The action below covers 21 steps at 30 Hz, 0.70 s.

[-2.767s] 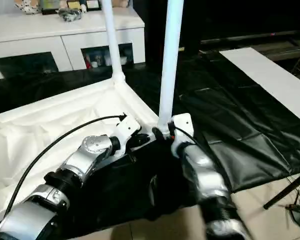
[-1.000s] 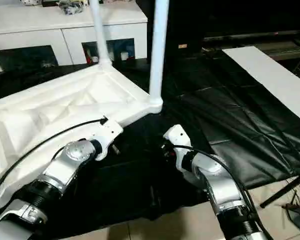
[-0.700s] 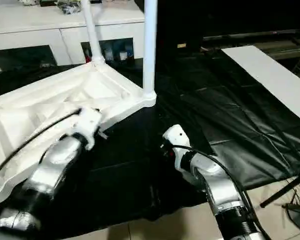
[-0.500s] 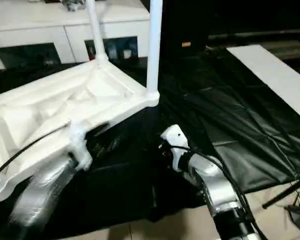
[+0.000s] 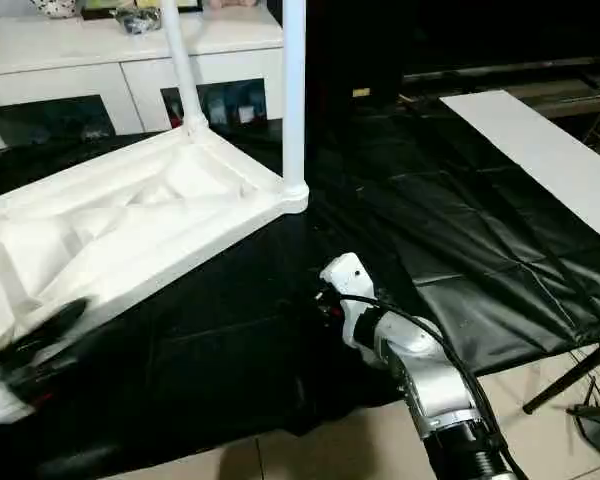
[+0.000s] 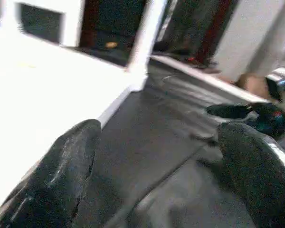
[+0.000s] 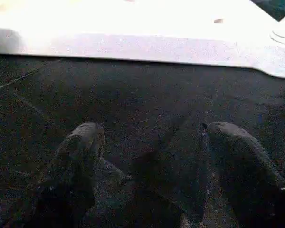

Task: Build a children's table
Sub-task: Rotate table base

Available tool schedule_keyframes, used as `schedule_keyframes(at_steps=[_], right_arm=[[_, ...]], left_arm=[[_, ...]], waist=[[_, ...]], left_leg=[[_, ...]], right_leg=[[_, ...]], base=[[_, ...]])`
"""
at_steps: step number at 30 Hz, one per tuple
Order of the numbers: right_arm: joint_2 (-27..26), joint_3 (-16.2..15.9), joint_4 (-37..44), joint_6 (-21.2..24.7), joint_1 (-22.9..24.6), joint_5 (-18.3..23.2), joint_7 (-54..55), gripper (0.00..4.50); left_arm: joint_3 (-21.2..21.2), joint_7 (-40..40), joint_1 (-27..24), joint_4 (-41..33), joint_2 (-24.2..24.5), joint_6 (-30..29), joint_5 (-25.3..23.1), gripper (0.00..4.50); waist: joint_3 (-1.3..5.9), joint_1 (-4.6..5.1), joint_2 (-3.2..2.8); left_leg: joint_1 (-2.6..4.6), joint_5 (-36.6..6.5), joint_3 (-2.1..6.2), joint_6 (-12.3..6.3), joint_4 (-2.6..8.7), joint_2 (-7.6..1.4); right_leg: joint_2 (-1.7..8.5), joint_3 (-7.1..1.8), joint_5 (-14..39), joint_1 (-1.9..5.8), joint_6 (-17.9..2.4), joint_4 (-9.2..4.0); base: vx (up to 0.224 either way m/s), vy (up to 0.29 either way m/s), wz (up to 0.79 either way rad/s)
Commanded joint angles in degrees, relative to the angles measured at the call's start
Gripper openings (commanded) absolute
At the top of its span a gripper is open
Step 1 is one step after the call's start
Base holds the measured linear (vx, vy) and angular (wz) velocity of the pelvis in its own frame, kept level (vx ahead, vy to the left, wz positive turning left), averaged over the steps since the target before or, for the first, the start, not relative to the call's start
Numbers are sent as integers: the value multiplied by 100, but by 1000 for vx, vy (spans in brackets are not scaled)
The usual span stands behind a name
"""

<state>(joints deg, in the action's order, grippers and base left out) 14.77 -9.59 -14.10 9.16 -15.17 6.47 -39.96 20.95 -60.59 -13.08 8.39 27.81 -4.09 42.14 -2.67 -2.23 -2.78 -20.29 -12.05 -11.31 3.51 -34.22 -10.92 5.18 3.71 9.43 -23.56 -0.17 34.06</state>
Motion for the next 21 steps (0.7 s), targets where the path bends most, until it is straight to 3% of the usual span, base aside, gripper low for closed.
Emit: schedule_keyframes(at_steps=[1,6,13,17,21], right_arm=[[7,4,82,-59,42,27,-7,371],[5,-8,87,-68,66,33,-28,371],[-5,-14,56,-85,61,29,-36,371],[-11,1,39,-86,42,32,-39,371],[-17,-7,39,-102,39,35,-53,371]], left_arm=[[549,-177,-120,247,203,-83,218,442],[1162,-597,-734,532,746,-467,557,442],[1505,-1031,-1061,864,1132,-779,597,442],[1803,-778,-923,1072,1167,-475,560,442],[1946,-747,-734,1309,1285,-304,510,442]], waist=[[237,-10,-79],[222,-39,-102],[178,-55,-101],[168,-60,-97],[192,-104,-107]], left_leg=[[53,-2367,135,85,561,-209],[58,-2513,117,97,578,-232],[102,-2729,125,116,601,-237],[124,-2797,138,135,604,-238],[118,-2649,139,126,603,-239]], right_leg=[[215,-226,2435,160,-802,-480],[214,-237,2276,158,-960,-434],[237,-260,2793,124,-806,-499],[239,-264,2957,108,-754,-530],[235,-267,2677,129,-796,-493]], base=[[0,0,0],[0,0,0],[0,0,0],[0,0,0],[0,0,0]])
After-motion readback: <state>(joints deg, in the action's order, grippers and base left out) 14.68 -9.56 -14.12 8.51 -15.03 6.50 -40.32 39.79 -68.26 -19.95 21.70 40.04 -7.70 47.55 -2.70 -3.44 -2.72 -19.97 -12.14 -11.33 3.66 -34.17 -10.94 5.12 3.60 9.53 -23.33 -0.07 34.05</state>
